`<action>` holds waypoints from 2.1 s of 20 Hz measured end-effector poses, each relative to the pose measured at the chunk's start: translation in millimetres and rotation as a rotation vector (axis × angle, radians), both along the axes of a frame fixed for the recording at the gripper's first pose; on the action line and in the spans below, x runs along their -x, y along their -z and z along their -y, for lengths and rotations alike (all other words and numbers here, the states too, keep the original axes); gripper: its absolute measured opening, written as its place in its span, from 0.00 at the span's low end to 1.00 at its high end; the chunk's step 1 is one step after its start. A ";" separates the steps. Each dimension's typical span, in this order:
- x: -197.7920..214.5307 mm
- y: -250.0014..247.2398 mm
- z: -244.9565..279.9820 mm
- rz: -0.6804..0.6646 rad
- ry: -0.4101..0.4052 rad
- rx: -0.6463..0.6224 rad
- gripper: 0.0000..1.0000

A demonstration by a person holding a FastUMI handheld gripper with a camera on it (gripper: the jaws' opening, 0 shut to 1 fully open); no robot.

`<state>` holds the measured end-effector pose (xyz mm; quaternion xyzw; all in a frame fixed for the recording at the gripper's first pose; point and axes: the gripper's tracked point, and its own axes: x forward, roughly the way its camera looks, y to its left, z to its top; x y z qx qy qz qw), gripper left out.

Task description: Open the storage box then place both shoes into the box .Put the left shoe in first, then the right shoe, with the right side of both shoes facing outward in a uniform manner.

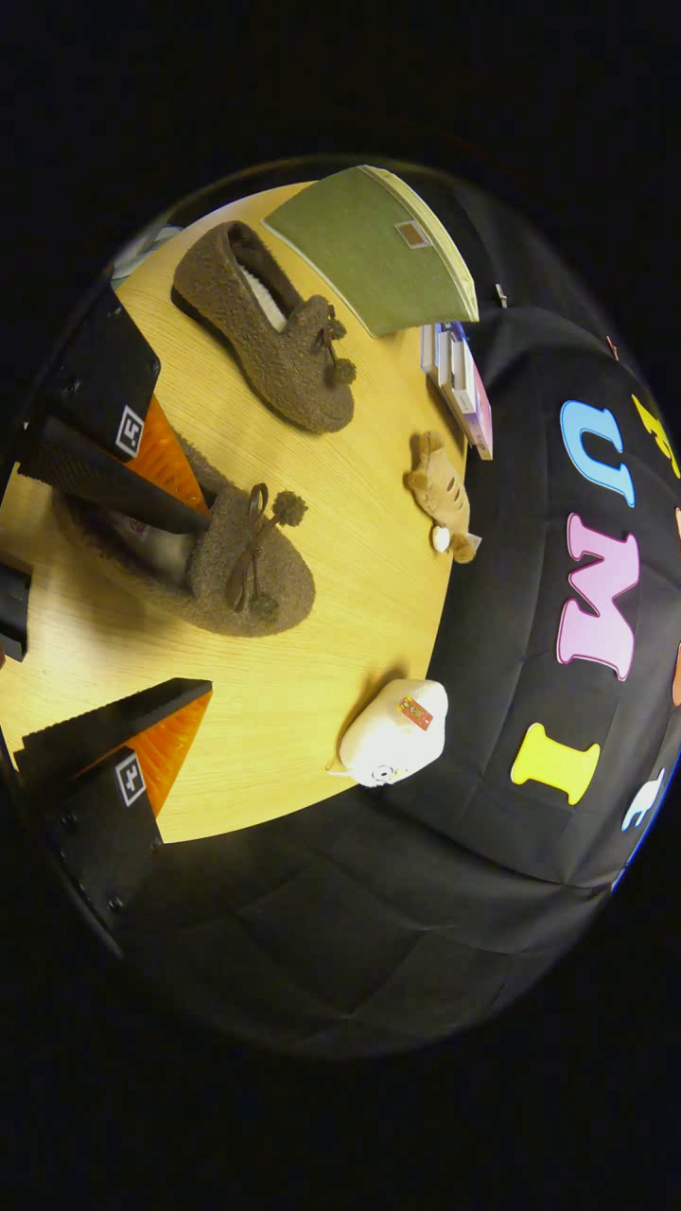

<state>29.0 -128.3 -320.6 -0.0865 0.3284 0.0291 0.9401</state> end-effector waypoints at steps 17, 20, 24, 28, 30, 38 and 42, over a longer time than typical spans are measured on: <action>2.4 -78.0 -86.8 0.017 0.031 -0.176 0.93; -7.5 -74.4 -118.7 0.010 0.023 -0.171 0.93; -11.8 -43.6 -147.4 -0.055 0.026 -0.132 0.92; -4.2 -29.5 -164.1 -0.114 0.031 -0.141 0.87; -6.4 -19.4 -167.0 -0.136 0.043 -0.141 0.84; -30.7 30.0 -183.0 -0.269 0.166 -0.191 0.32; -29.7 31.5 -182.3 -0.315 0.220 -0.261 0.10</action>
